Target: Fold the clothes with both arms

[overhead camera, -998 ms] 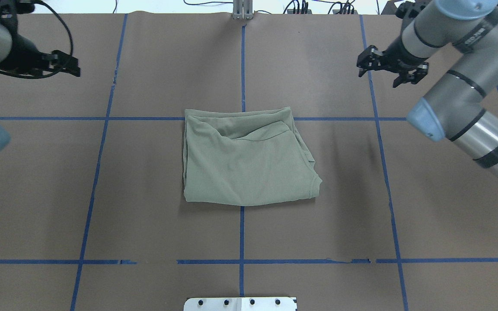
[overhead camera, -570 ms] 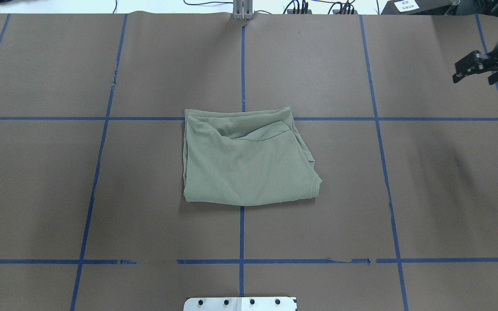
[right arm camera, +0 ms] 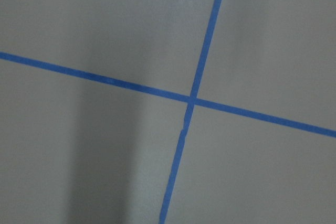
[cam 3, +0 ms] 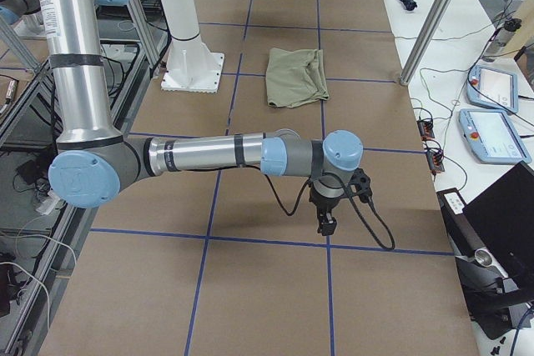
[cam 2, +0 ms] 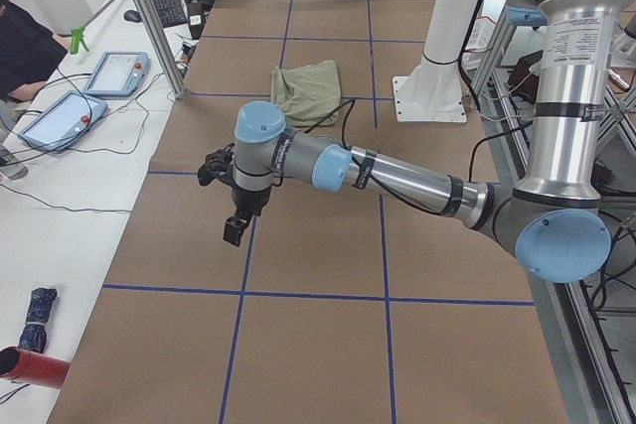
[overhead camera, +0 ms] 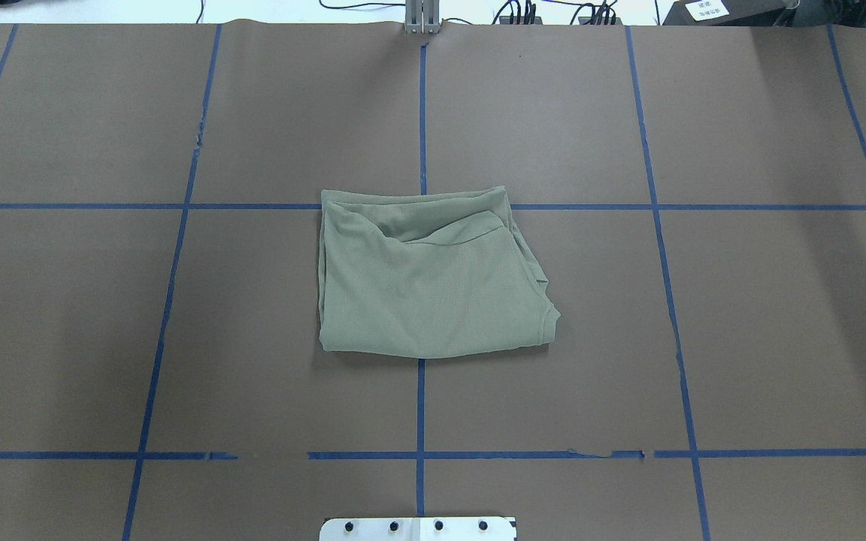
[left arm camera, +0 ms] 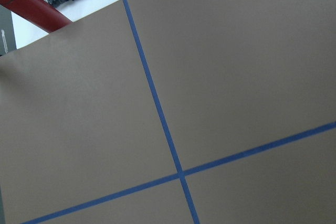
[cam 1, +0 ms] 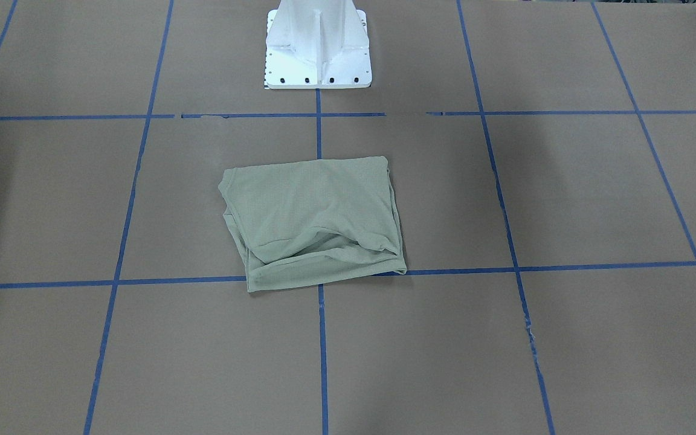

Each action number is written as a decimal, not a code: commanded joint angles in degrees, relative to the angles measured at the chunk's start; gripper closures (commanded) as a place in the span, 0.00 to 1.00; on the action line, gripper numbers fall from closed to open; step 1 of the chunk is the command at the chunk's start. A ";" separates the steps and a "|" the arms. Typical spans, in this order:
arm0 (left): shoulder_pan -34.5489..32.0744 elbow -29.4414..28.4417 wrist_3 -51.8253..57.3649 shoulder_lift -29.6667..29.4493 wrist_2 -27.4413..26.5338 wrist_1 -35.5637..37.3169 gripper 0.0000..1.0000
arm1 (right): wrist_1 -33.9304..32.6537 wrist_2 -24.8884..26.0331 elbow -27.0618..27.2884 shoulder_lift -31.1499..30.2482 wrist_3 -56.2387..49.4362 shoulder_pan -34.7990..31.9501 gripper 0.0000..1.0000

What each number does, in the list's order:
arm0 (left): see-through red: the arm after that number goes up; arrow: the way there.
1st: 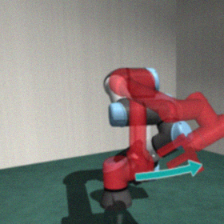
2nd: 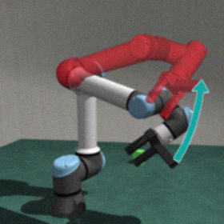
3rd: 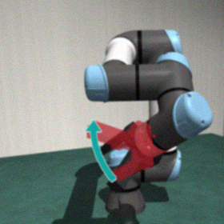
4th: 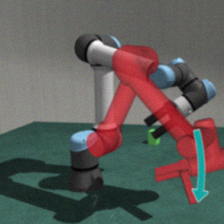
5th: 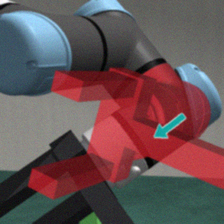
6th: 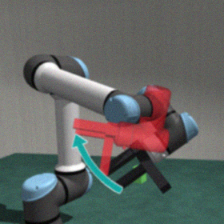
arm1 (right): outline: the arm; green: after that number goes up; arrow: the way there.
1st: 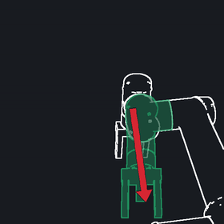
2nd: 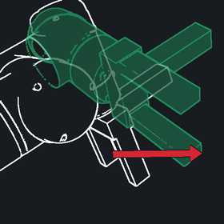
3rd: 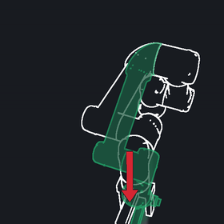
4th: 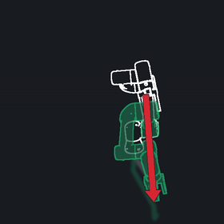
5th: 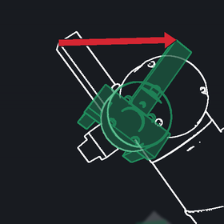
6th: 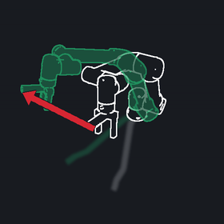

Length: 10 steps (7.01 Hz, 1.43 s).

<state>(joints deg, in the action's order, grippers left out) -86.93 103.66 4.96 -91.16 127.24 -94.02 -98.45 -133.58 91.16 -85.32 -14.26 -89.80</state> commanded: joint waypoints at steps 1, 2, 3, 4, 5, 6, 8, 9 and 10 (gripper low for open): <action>-0.34 -4.23 -0.48 2.38 -2.40 -2.12 0.00 | -0.60 -0.81 0.07 -1.35 -2.78 -1.69 0.00; -0.35 -9.22 -0.39 2.83 -3.30 -5.61 0.00 | -0.69 -0.72 -0.10 -1.61 -1.92 -1.87 0.00; -0.61 -12.22 -0.39 3.01 -2.79 -5.56 0.00 | -0.69 -0.63 -0.28 -2.13 -1.82 -2.22 0.00; -0.96 -9.82 -0.47 3.53 -2.78 -2.60 0.00 | -0.69 -0.72 0.16 -2.57 1.22 -2.22 0.00; -0.96 -7.79 -0.56 3.62 -2.69 0.65 0.00 | -0.69 -0.72 0.51 -2.66 5.52 -2.22 0.00; -0.96 -7.51 -0.56 4.23 -0.69 1.11 0.00 | -0.60 -0.98 0.60 -2.49 9.21 -2.14 0.00; -1.05 -7.51 -0.47 5.38 5.03 0.94 0.00 | -0.60 -1.16 0.95 -2.31 9.60 -2.05 0.00; -1.05 -7.86 -0.47 5.38 5.04 0.77 0.00 | -0.16 -1.16 0.87 -2.31 9.69 -1.87 0.00; -1.05 -7.60 -0.56 5.38 5.04 0.68 0.00 | 2.36 -1.16 0.69 -2.66 12.48 -1.44 0.00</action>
<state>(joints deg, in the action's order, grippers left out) -87.97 95.93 4.46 -85.84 132.00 -93.22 -98.15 -134.72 91.99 -87.73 -4.00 -91.63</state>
